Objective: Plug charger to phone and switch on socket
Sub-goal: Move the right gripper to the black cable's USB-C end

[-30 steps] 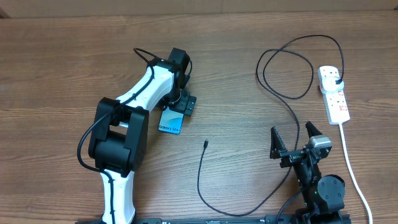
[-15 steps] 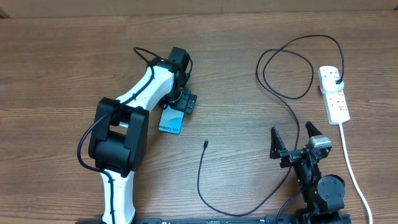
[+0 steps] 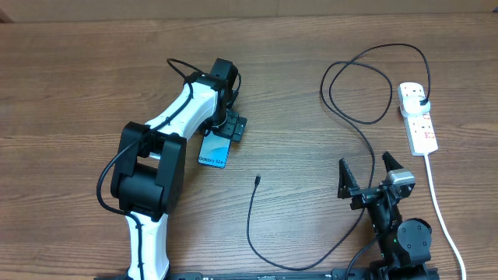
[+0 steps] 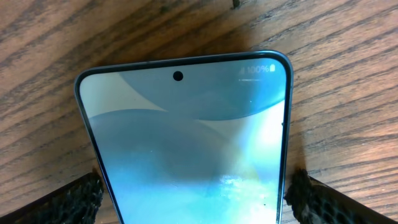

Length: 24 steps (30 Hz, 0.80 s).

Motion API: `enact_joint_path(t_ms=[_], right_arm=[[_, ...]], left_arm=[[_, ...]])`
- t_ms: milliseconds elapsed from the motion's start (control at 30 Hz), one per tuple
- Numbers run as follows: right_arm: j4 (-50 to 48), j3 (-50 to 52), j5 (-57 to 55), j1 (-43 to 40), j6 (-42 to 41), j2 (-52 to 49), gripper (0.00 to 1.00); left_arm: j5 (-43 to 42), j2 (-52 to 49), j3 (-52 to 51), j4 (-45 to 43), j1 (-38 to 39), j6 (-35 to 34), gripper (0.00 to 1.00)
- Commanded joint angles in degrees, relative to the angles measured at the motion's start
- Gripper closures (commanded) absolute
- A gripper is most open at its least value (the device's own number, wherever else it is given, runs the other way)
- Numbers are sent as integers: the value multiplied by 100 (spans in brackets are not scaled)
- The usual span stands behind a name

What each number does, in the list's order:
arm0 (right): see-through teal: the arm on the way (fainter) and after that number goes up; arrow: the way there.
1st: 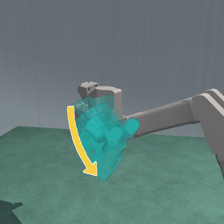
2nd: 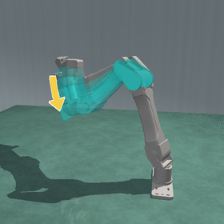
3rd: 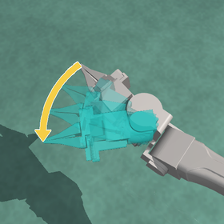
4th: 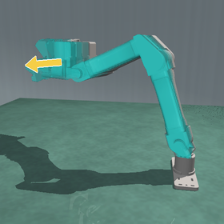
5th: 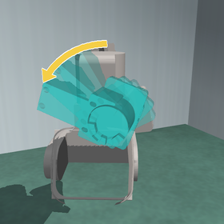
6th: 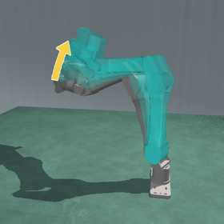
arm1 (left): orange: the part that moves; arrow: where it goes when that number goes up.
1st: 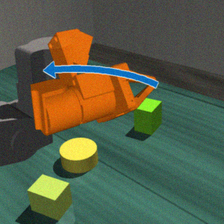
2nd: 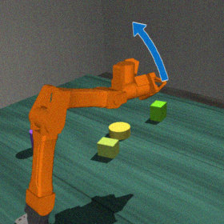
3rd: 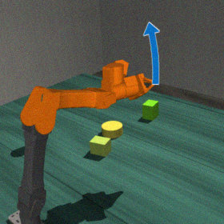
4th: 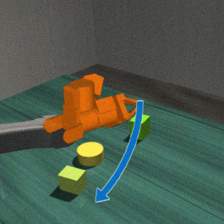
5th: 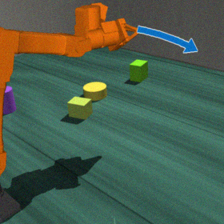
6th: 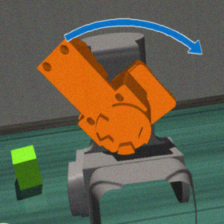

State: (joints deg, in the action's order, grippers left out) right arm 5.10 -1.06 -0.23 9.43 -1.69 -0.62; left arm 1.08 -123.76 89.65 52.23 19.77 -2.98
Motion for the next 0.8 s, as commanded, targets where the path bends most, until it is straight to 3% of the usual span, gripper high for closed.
enact_joint_path(t_ms=[0, 300, 567, 667, 767], right_arm=[[-37, 61, 15, 31, 7, 46, 0], [-295, 61, 122, 31, -7, 46, 0], [-173, 57, 1805, 37, -905, 37, 0], [-83, -48, 1873, 35, -1493, 22, 0], [234, -498, 1683, 20, -1528, 13, 0]], left_arm=[[-70, -160, -68, 55, -22, 4, 0], [-70, -160, -68, 59, -24, 4, 0], [-70, -160, -68, 15, -24, 4, 0], [-70, -160, -68, 17, -22, 2, 0], [-72, -160, -68, 11, -24, 2, 0]])
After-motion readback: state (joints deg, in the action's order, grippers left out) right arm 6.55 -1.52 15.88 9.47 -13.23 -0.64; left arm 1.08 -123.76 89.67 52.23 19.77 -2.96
